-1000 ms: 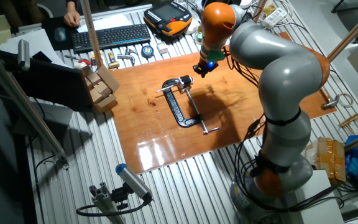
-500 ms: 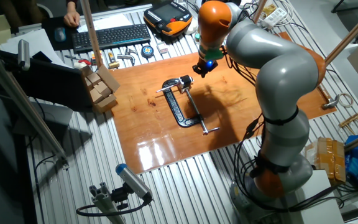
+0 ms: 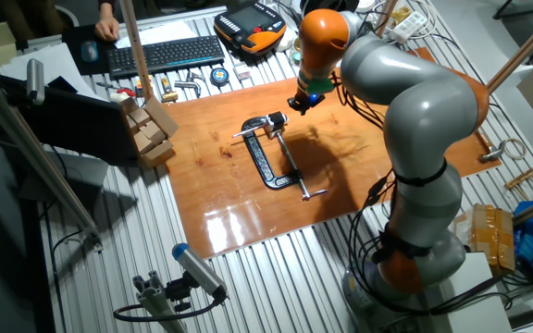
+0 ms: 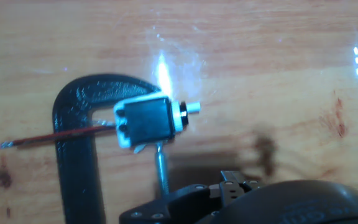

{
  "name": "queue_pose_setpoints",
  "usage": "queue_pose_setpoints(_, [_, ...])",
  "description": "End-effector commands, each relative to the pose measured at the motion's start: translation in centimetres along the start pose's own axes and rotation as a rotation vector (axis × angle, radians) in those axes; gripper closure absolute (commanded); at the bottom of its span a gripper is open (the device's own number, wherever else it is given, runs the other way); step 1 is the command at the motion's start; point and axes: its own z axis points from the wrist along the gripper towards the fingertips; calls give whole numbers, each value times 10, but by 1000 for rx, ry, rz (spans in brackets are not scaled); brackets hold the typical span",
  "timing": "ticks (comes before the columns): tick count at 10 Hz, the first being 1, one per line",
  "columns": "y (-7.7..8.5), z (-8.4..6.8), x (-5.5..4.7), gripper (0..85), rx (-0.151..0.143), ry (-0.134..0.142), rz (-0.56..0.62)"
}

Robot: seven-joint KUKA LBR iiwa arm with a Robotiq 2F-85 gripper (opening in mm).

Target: Sharpen the pencil with a pencil sharpener

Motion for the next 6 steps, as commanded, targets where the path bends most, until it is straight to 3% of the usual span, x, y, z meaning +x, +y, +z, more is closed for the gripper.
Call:
queue_pose_setpoints(1, [-1, 6, -3, 850, -8, -5, 12])
queue_pose_setpoints(3, [-4, 21, -8, 850, -15, -21, 34])
queue_pose_setpoints(6, [-1, 40, -16, 850, -11, -24, 60])
